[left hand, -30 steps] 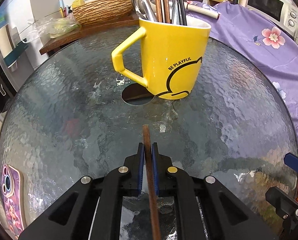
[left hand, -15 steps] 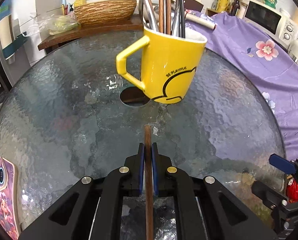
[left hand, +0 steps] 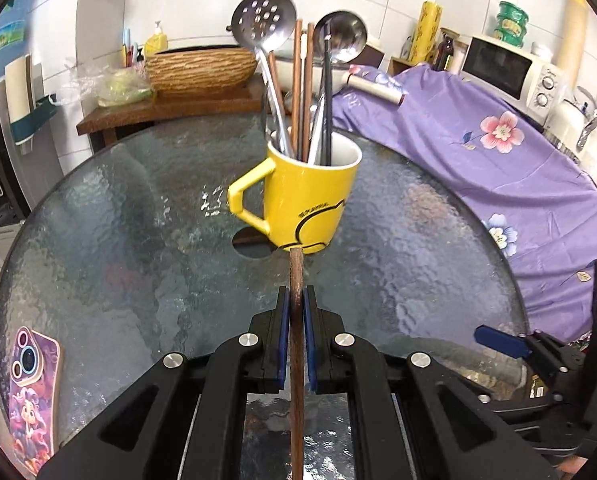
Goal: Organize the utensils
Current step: 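Lift the wooden chopstick with the left tool and carry it over the mug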
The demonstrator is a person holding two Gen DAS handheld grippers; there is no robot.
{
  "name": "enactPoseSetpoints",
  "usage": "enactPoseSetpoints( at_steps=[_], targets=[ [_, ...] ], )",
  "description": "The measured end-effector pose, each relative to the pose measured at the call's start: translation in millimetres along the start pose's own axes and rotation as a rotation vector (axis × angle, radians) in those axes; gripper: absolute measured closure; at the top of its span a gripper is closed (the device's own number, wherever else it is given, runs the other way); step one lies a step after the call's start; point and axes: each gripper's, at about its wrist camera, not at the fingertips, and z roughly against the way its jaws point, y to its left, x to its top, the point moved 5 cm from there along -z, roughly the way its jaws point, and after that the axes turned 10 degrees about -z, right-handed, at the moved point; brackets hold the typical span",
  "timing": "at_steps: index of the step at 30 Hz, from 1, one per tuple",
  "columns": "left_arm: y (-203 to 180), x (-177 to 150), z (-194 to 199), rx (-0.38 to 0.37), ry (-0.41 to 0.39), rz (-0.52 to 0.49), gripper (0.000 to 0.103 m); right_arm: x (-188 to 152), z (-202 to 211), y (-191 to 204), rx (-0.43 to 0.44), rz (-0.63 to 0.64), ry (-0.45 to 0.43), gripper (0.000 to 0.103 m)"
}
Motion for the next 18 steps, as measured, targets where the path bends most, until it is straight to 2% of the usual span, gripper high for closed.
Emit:
enactPoseSetpoints(
  at_steps=[18],
  targets=[
    [-6,29,40,-0.001,-0.114,-0.046,0.096,17,21,11,-0.013,0.060,-0.077,0.024]
  ],
)
